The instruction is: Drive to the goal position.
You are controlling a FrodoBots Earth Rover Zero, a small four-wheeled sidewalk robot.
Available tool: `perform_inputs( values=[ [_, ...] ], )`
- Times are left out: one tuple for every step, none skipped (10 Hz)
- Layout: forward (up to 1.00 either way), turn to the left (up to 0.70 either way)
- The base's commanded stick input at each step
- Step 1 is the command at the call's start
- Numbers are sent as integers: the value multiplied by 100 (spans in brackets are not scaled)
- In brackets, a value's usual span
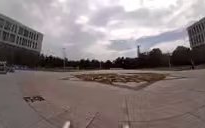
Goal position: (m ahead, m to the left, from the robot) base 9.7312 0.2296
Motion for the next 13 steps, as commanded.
perform_inputs(
  values=[
    [70, 0],
    [70, 0],
    [70, 0],
    [70, 0],
    [70, 0],
    [70, 0],
    [70, 0],
    [70, 0],
    [70, 0],
    [70, 1],
    [70, 10],
    [70, 34],
    [70, 35]
  ],
)
